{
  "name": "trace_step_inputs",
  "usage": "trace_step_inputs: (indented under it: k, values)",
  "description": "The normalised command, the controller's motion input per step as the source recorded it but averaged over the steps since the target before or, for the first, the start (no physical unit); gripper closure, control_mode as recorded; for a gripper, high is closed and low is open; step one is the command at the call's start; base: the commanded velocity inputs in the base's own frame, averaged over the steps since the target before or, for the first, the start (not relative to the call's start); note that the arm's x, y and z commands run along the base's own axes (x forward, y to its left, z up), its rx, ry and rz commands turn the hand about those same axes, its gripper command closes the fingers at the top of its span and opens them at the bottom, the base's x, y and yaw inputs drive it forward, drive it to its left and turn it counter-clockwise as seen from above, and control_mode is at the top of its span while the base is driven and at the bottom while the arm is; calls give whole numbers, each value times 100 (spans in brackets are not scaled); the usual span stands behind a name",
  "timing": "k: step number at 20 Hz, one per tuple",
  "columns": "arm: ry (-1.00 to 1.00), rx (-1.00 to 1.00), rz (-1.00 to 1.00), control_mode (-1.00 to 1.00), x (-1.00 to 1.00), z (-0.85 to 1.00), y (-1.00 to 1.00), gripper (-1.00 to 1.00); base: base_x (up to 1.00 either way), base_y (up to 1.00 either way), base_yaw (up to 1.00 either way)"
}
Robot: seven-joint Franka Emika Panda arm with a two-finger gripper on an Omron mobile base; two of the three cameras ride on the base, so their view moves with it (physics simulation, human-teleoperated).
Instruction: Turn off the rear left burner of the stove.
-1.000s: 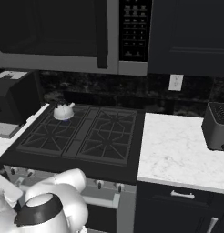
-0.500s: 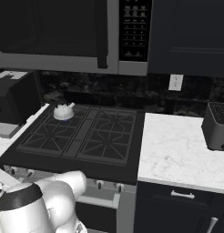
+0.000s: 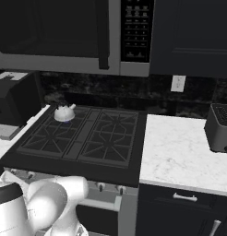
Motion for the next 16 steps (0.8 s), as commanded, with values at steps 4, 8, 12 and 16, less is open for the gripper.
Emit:
trace_step_inputs:
  k: [4,8,12,16]
  values:
    - [-4,0,0,-100,1,-32,0,-100,0,0,0]
    - [-6,0,0,-100,2,-34,0,-100,0,0,0]
    - [-1,0,0,-100,19,-2,9,-100,0,0,0]
    - [0,0,0,-100,25,0,12,-100,0,0,0]
